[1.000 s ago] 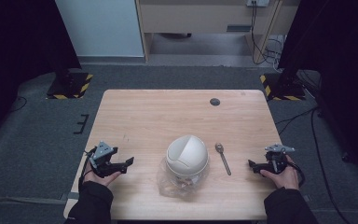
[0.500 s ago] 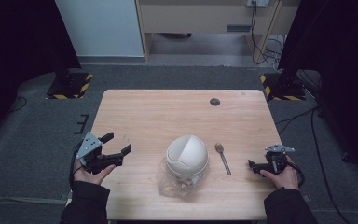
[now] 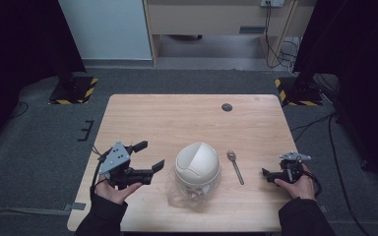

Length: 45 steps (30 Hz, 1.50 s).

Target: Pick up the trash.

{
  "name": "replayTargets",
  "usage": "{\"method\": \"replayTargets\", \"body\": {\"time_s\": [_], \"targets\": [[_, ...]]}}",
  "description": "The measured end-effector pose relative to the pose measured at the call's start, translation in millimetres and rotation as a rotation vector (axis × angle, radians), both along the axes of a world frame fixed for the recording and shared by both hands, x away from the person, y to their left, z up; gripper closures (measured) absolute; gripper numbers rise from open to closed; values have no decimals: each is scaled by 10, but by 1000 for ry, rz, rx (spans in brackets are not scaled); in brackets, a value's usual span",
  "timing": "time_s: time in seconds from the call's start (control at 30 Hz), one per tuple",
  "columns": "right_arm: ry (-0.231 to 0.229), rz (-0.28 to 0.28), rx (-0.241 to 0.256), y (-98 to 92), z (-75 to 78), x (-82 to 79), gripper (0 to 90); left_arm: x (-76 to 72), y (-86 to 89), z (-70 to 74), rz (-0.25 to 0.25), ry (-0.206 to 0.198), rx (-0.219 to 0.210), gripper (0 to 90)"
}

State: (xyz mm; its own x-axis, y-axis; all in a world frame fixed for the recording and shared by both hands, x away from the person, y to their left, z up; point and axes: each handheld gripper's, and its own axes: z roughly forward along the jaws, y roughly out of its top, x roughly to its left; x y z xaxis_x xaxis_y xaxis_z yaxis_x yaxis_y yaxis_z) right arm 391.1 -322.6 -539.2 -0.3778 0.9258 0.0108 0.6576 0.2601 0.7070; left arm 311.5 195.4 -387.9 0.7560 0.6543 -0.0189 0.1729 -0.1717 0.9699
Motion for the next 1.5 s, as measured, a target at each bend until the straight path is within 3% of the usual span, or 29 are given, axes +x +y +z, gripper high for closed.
{"method": "replayTargets", "body": {"time_s": [0.07,0.17,0.47,0.6,0.93,1.0,1.13,1.33,1.4,1.5], "targets": [[0,0,0,0,0,0,8,-13,-56,-3,-16,-3,10,156],[0,-1,1,1,0,-1,8,-46,-275,-45,-73,1,48,156],[0,-4,0,4,0,0,8,14,-660,-280,-142,57,131,158],[0,-4,1,4,0,0,8,31,-743,-373,-154,82,167,161],[0,-5,0,5,0,0,8,85,-869,-416,-186,118,174,154],[1,-5,1,7,0,-1,8,97,-927,-424,-193,124,192,153],[0,-1,-1,8,1,-1,8,106,-952,-439,-195,127,195,143],[4,-9,-1,15,5,1,21,95,-867,-388,-188,130,156,162],[2,-5,-3,1,27,0,103,86,-832,-368,-181,125,149,162],[10,-9,11,-15,60,-2,185,19,-616,-291,-132,93,142,162]]}}
